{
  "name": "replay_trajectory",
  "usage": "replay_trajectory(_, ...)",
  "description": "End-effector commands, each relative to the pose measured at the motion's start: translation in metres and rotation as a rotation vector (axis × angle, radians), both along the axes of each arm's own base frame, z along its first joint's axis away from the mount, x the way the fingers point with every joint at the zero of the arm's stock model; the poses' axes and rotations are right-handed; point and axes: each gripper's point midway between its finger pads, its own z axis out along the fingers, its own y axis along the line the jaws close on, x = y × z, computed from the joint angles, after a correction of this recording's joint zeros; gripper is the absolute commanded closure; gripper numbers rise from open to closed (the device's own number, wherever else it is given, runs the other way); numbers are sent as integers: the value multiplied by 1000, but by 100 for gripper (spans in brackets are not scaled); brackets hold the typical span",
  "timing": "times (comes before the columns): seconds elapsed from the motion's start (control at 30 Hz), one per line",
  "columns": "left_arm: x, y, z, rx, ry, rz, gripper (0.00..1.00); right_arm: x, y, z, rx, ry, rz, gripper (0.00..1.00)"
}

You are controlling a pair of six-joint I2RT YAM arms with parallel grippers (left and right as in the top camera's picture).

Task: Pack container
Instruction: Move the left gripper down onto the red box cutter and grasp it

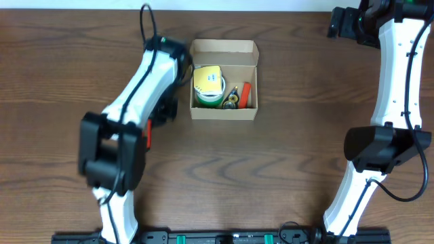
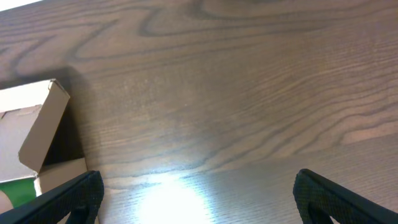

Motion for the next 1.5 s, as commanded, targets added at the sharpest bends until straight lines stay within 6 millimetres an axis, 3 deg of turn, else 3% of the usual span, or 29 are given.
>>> replay_trajectory(0.0, -19, -7, 18, -146, -88, -28, 76, -1, 1, 9, 6, -21, -6, 1)
replay_trajectory(0.13, -31, -20, 10, -352, -177, -62, 67, -1, 1, 9, 6, -21, -6, 1)
replay_trajectory(0.3, -30, -4, -13, -422, -255, 25, 56, -1, 1, 9, 6, -21, -6, 1)
replay_trajectory(0.47, -14, 4, -32, -448, -296, 78, 55, -1, 1, 9, 6, -21, -6, 1)
replay_trajectory(0.83, 8, 8, -64, -454, -298, 97, 37, -1, 1, 9, 6, -21, -6, 1)
replay_trajectory(0.93, 12, 13, -72, -451, -298, 117, 27, -1, 1, 9, 6, -21, -6, 1)
replay_trajectory(1.13, 17, 24, -82, -449, -292, 133, 24, -1, 1, 9, 6, -21, -6, 1)
replay_trajectory(1.47, 11, 24, -104, -450, -224, 132, 23, -1, 1, 9, 6, -21, -6, 1)
